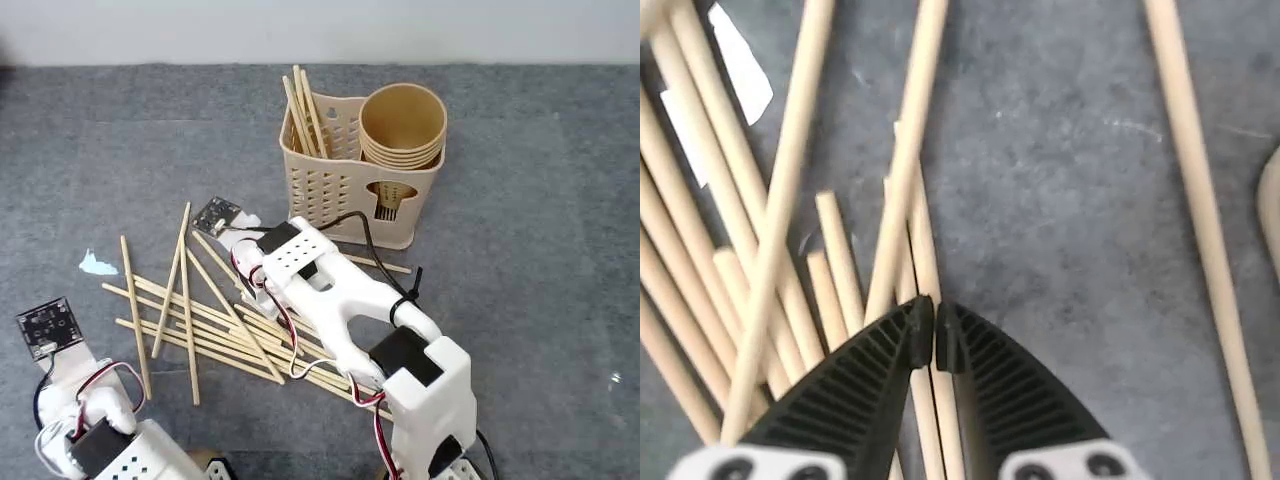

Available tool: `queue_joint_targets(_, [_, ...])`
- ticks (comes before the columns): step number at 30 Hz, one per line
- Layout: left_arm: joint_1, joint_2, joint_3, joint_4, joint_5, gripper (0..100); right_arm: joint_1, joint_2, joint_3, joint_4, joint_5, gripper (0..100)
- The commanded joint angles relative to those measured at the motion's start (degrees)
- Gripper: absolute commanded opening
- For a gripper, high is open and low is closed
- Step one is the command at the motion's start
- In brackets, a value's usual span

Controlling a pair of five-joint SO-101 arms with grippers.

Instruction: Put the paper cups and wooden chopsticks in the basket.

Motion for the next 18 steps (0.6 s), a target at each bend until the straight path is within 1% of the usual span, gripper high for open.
queue_joint_targets(1, [0.4, 0.2, -0.4, -1.0, -0.4, 2, 0.0, -3.6, -0.4, 3.5, 1.3, 1.3])
queue_joint_targets(4, [0.4, 0.2, -0.4, -1.0, -0.4, 2, -0.7, -4.4, -0.3, 6.5, 1.1, 6.9])
queue_joint_targets(7, [0.4, 0.2, -0.4, -1.0, -0.4, 2, -1.8, -5.1, -0.4, 8.2, -1.9, 12.4])
queue_joint_targets(9, [0.4, 0.2, -0.4, -1.0, -0.4, 2, -2.5, -5.8, -0.4, 8.3, -3.0, 12.1])
queue_joint_targets(18, [0.4, 0.2, -0.4, -1.0, -0.4, 2, -3.8, -11.6, -0.4, 7.8, -3.3, 11.6])
